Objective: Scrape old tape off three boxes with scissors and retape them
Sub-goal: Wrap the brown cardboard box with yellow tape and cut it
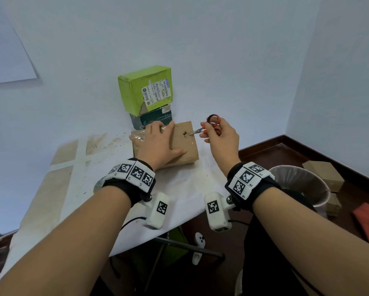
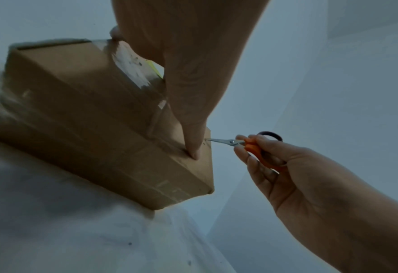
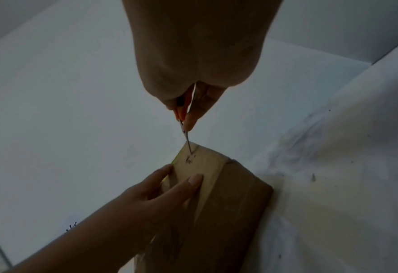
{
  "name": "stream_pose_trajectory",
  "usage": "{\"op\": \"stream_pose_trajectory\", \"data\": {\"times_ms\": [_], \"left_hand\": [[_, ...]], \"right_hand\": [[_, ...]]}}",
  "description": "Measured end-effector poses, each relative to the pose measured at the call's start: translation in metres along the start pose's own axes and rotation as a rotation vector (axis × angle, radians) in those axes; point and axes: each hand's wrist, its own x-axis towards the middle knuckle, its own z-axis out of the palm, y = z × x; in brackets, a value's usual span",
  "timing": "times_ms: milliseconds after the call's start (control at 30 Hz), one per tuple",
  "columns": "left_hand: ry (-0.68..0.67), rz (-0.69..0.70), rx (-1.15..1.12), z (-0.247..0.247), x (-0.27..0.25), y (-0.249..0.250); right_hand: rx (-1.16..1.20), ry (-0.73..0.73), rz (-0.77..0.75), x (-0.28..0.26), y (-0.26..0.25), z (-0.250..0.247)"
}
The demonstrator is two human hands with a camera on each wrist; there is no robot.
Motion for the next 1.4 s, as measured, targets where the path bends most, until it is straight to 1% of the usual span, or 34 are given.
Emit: {"op": "stream_pose_trajectory", "data": {"times_ms": [133,500,667,867,1000,1067,1167,1300,1400], "left_hand": [[0.003,-0.028,0.029,0.000,-0.002,0.004],[0.026,-0.023,0.035,0.002,-0.004,0.004],[0.027,-0.021,0.026,0.003,-0.005,0.004],[0.032,-0.018,0.022,0.002,-0.007,0.004],[0.031,-0.016,0.015,0.002,-0.007,0.005],[0.034,-0.013,0.013,0.002,-0.007,0.004],[0.045,-0.002,0.016,0.003,-0.007,0.003],[0.045,0.003,0.018,0.005,-0.005,0.001],[0.035,0.001,0.018,0.005,-0.003,0.000]], "right_hand": [[-0.049,-0.038,-0.046,0.001,0.001,0.001],[-0.172,-0.068,-0.128,0.002,0.003,0.005],[-0.223,-0.071,-0.134,0.001,0.006,0.009],[-0.371,-0.099,-0.204,0.000,0.006,0.011],[-0.580,-0.151,-0.328,-0.003,0.000,0.009],[-0.666,-0.182,-0.365,-0.005,-0.004,0.010],[-0.751,-0.218,-0.341,-0.005,-0.004,0.012],[-0.658,-0.184,-0.224,-0.006,-0.003,0.011],[-0.605,-0.205,-0.110,-0.003,0.001,0.010]]}}
